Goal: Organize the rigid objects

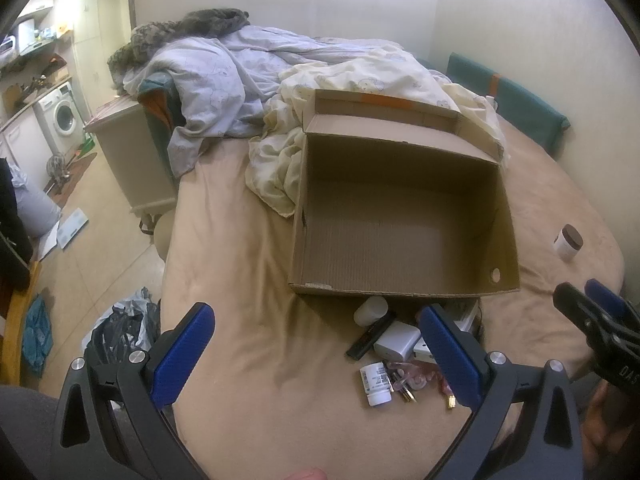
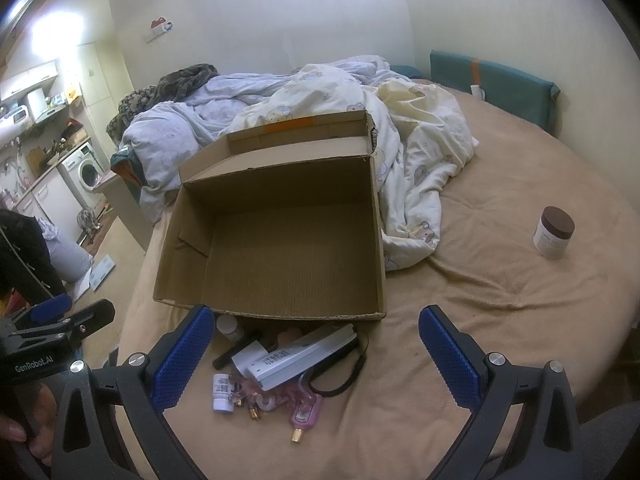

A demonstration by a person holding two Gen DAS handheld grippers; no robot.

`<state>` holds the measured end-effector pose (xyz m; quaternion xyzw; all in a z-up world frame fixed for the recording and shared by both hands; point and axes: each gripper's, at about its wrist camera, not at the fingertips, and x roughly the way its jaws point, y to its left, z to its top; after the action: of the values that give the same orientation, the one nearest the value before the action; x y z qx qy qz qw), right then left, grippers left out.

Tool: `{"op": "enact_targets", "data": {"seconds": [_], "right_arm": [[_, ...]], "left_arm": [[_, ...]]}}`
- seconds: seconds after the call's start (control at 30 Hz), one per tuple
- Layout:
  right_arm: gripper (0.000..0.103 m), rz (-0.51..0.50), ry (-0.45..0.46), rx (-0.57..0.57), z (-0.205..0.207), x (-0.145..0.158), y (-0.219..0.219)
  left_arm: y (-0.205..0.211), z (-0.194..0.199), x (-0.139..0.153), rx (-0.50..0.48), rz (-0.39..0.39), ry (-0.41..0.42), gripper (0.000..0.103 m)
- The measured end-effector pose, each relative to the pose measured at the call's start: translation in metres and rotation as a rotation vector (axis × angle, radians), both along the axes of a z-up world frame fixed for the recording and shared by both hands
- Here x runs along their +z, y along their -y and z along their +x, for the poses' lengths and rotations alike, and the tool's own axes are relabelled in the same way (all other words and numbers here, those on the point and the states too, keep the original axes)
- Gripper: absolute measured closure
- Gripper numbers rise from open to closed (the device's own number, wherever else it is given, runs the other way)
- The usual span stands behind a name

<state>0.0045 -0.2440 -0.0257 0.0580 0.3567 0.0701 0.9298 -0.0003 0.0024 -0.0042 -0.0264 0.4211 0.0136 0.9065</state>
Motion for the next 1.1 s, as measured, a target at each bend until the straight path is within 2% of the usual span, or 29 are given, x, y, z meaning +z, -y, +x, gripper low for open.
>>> {"op": "enact_targets", "data": {"seconds": [0.8, 1.1], "right_arm": [[0.0, 0.012, -0.007, 0.001, -0.004, 0.0, 0.003], [0.0, 0.049, -0.028, -0.004, 0.001, 0.007, 0.011]], "left_arm": [[0.002, -0.002, -0.001, -0.006, -0.008, -0.01, 0.001], [-0.01, 0.018, -0.006, 0.014, -0.002, -0.07, 0.001]]}}
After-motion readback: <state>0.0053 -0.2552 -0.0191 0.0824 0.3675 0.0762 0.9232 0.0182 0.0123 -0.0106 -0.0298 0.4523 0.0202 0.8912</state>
